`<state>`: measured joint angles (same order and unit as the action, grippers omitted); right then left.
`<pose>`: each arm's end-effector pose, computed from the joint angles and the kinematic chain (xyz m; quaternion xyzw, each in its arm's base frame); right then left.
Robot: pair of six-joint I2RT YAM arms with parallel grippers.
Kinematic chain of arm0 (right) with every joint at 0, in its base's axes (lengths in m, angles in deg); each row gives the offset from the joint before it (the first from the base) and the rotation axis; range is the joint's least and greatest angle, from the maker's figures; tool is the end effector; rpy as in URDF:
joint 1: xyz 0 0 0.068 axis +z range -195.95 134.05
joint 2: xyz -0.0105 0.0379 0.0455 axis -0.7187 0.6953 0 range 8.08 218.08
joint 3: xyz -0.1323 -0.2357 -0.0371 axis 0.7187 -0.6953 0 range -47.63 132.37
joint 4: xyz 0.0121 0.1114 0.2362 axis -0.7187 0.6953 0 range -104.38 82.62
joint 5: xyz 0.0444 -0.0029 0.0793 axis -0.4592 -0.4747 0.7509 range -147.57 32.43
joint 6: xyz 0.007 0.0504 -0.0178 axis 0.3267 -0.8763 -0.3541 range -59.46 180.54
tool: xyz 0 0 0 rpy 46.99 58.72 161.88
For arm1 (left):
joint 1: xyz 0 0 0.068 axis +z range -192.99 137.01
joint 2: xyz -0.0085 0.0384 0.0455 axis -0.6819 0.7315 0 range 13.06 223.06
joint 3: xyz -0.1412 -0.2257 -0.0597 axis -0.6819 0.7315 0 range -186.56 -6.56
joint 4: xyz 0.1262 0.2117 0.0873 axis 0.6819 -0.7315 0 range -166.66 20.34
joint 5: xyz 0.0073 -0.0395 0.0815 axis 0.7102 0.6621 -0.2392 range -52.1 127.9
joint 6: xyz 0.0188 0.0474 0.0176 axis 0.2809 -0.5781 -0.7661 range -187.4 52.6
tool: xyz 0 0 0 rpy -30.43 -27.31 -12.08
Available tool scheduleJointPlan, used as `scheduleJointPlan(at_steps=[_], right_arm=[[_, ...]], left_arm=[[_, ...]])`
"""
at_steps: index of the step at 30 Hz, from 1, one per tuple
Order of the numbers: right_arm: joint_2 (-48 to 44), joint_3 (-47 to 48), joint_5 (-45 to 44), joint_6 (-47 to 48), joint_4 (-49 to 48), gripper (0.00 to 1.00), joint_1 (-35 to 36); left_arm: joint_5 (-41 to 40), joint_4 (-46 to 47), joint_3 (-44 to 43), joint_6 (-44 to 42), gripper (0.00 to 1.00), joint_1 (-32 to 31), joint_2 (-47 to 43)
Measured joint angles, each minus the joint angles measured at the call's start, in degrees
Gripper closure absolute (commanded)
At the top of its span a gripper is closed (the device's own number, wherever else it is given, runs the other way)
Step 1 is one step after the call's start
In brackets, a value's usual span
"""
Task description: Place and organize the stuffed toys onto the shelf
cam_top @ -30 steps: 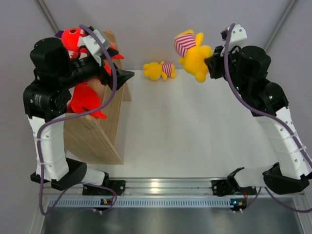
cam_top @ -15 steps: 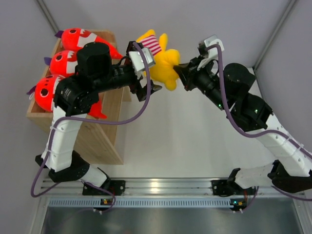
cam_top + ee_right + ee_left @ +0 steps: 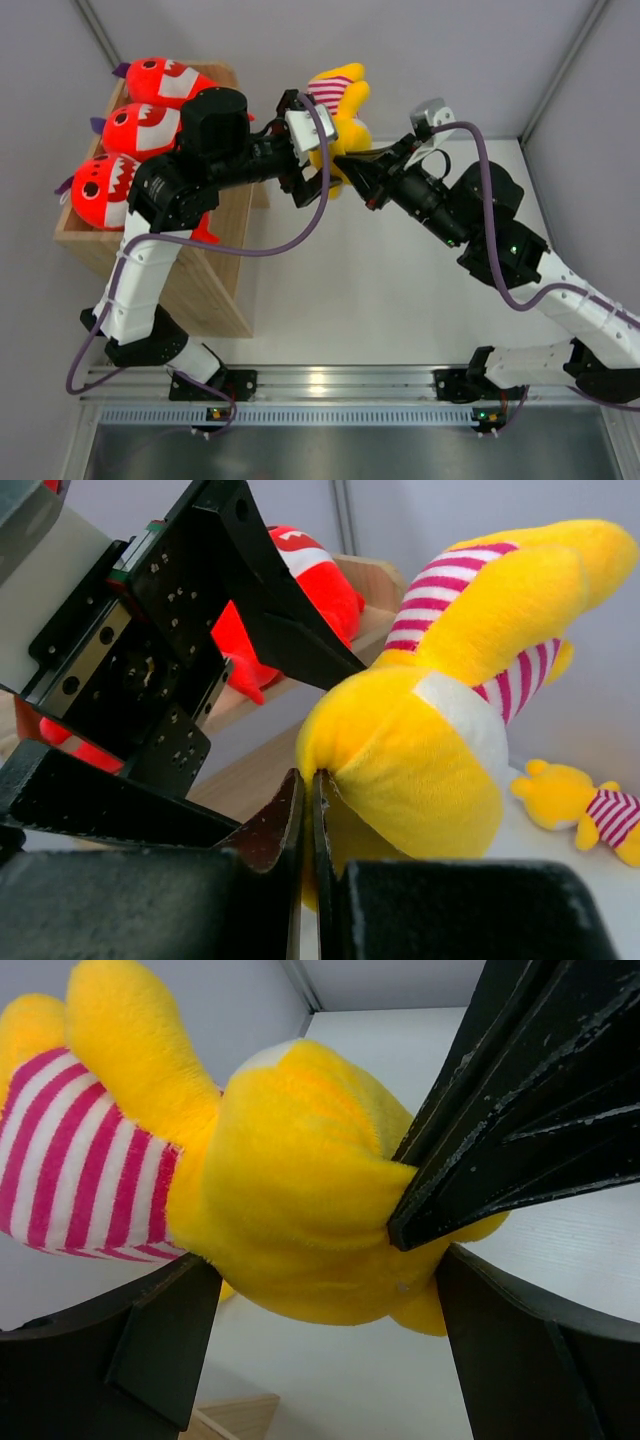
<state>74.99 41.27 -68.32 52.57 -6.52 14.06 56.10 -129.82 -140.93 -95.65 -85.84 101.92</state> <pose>0.1192 0.1930 0.5303 -0.2021 0.5824 0.3913 0.6833 0.1742 -0.1767 0.5670 0.5330 0.5797 -0.2008 0.5827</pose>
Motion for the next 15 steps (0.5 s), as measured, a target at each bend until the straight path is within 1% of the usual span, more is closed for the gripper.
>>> scheduleJointPlan(at_steps=[1,4,5,7,8,9,10,15], right_arm=[[0.04,0.0,0.48,-0.24,-0.44,1.0,0.0],[0.63,0.02,2.14,-1.14,-2.56,1.0,0.02],[0.98,0.02,2.73,-1.55,-3.13,1.0,0.04],[1.84,0.04,3.23,-2.27,-4.5,1.0,0.04],[2.14,0.04,3.26,-2.45,-5.07,1.0,0.04],[2.4,0.04,3.17,-2.8,-5.7,1.0,0.04],[2.58,0.04,2.97,-3.1,-6.4,1.0,-0.02],[2.47,-0.39,4.07,-4.85,-8.02,1.0,0.0]], left_arm=[[0.13,0.13,0.0,-0.13,0.2,-0.02,0.0],[0.2,0.46,0.0,-0.57,0.35,-0.09,0.0],[0.15,0.59,0.0,-0.66,0.47,-0.11,0.0],[0.13,0.48,0.0,-0.79,0.59,-0.11,0.0],[0.11,0.17,0.0,-0.96,0.82,-0.11,-0.09],[0.13,-0.11,0.0,-0.83,0.93,-0.11,-0.22],[0.44,-0.52,0.0,-1.03,1.0,-0.13,-0.35],[0.35,-0.48,0.02,-1.66,1.0,-0.33,-1.2]])
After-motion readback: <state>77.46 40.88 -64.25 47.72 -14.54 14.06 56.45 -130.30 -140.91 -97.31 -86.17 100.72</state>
